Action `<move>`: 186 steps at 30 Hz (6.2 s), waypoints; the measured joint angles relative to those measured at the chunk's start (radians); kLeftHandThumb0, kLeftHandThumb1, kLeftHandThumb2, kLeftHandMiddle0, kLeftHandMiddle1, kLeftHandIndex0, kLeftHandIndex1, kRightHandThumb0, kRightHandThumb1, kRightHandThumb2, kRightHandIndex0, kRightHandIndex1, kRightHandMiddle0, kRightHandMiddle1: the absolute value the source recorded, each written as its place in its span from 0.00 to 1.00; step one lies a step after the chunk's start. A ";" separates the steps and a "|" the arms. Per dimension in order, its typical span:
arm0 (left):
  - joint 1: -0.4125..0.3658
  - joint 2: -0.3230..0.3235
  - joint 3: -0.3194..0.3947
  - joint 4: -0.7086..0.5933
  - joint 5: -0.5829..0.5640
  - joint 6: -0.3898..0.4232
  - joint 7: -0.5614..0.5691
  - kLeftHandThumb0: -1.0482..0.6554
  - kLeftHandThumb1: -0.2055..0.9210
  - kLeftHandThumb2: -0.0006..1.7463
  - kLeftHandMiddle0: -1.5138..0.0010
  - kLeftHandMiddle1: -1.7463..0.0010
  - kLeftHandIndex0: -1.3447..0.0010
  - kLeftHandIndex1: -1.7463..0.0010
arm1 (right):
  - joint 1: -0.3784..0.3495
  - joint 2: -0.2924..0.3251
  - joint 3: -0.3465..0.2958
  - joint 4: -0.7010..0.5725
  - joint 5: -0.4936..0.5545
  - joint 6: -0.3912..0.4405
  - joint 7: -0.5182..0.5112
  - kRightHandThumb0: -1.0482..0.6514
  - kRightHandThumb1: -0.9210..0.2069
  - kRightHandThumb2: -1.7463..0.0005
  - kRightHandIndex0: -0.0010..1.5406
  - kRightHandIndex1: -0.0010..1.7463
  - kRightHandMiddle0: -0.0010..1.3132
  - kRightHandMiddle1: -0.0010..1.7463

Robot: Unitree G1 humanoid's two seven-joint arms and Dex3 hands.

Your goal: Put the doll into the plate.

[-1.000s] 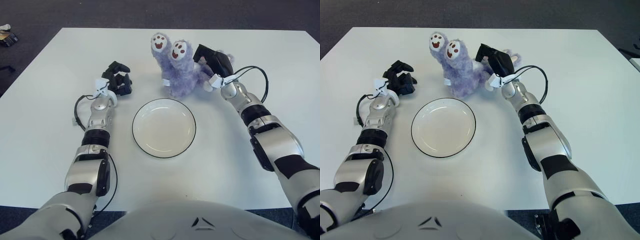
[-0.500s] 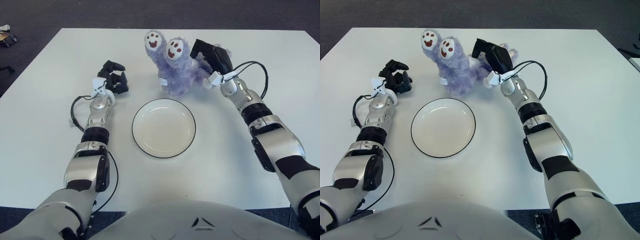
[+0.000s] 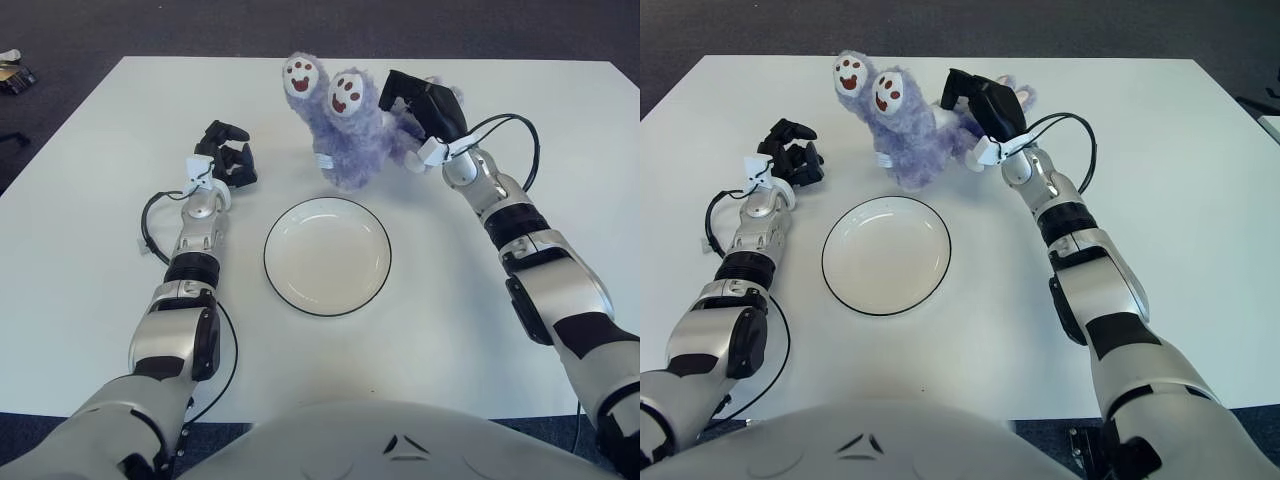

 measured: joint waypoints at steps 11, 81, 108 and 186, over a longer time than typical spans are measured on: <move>-0.008 0.000 -0.002 0.036 0.001 -0.041 -0.003 0.61 0.47 0.76 0.67 0.00 0.64 0.00 | 0.001 -0.006 -0.002 -0.018 -0.002 -0.016 0.002 0.62 0.87 0.04 0.61 0.90 0.51 1.00; 0.107 -0.077 -0.023 -0.175 -0.109 -0.002 -0.200 0.61 0.45 0.76 0.55 0.03 0.73 0.00 | 0.379 0.076 -0.068 -0.690 0.158 0.147 0.370 0.62 0.81 0.07 0.59 0.91 0.47 1.00; 0.107 -0.081 -0.020 -0.157 -0.129 -0.029 -0.282 0.61 0.46 0.76 0.55 0.03 0.74 0.00 | 0.466 0.088 -0.054 -0.801 0.226 0.149 0.499 0.62 0.87 0.04 0.61 0.90 0.51 1.00; 0.067 -0.081 -0.023 -0.060 -0.116 -0.118 -0.305 0.61 0.49 0.74 0.57 0.03 0.77 0.00 | 0.495 -0.069 0.022 -1.067 0.161 0.442 0.852 0.69 0.60 0.18 0.00 0.39 0.03 0.72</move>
